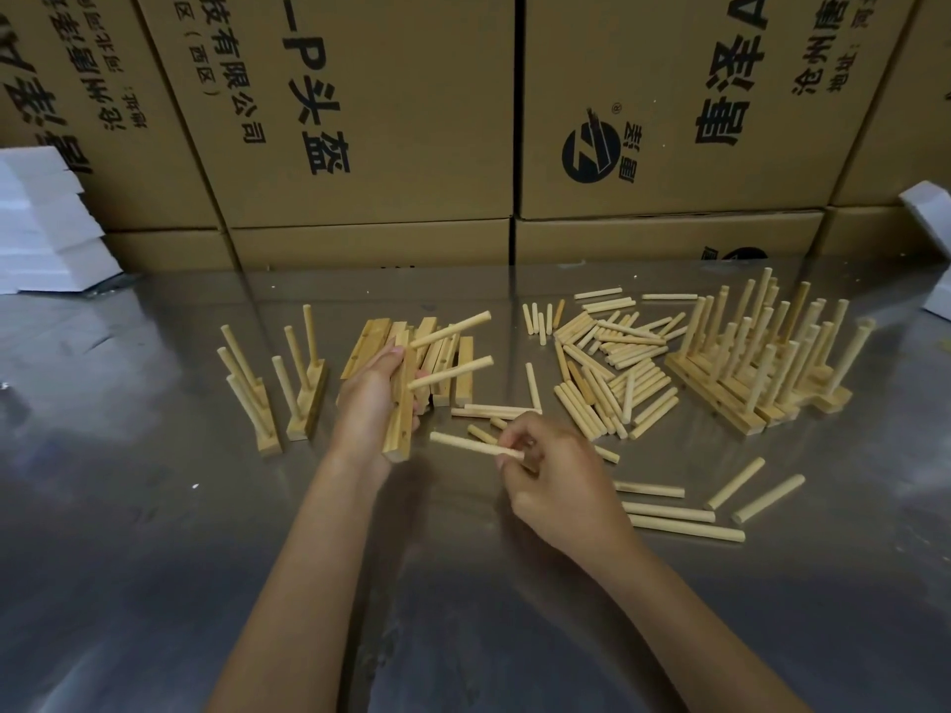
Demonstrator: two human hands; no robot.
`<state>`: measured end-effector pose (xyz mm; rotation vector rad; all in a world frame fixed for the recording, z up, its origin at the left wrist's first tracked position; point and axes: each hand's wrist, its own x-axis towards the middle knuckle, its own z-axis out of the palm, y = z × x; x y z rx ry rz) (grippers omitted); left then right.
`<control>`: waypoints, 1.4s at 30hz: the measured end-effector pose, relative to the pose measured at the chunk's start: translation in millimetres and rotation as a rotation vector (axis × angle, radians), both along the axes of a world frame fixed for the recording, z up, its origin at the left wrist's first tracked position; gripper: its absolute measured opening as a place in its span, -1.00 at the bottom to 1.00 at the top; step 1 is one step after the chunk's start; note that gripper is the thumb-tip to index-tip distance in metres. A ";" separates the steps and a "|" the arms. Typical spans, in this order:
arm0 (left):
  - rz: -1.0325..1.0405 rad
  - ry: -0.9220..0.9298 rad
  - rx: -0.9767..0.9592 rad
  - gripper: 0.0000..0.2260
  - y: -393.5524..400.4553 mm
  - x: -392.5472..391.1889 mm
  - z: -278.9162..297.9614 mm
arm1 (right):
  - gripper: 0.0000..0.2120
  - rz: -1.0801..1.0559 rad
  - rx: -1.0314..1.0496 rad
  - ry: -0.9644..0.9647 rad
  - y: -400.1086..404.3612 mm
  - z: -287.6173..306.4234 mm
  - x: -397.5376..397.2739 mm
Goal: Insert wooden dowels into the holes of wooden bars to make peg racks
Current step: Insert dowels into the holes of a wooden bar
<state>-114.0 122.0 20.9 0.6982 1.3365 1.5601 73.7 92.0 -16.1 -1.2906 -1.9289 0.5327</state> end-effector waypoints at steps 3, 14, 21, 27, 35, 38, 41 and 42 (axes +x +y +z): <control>0.021 0.000 -0.003 -0.71 0.9 0.2 0.6 | -0.90 0.072 -0.209 0.381 -3.8 12.9 0.1; -0.064 -0.021 0.041 -0.73 -0.2 20.1 1.9 | -0.87 0.160 0.216 -0.046 -20.5 14.2 -8.6; -0.120 0.134 0.072 -0.73 -2.8 34.8 3.2 | -0.84 0.149 0.332 -0.104 -21.5 16.1 -7.9; -0.155 0.171 0.056 -0.74 -4.0 44.4 0.6 | -0.87 0.154 0.395 -0.143 -18.9 17.8 -3.8; -0.184 0.189 0.093 -0.73 -7.0 52.2 2.9 | -0.90 0.205 0.237 -0.060 -16.8 20.1 0.2; -0.184 0.228 0.109 -0.73 -8.9 58.6 1.3 | -0.83 0.210 0.188 -0.017 -15.4 19.4 3.8; -0.174 0.297 0.143 -0.71 -9.4 61.3 -0.1 | -0.83 0.227 0.027 0.120 -14.5 18.8 4.8; -0.178 0.317 0.160 -0.71 -9.6 61.9 0.1 | -0.84 0.237 -0.039 0.180 -14.1 19.3 4.9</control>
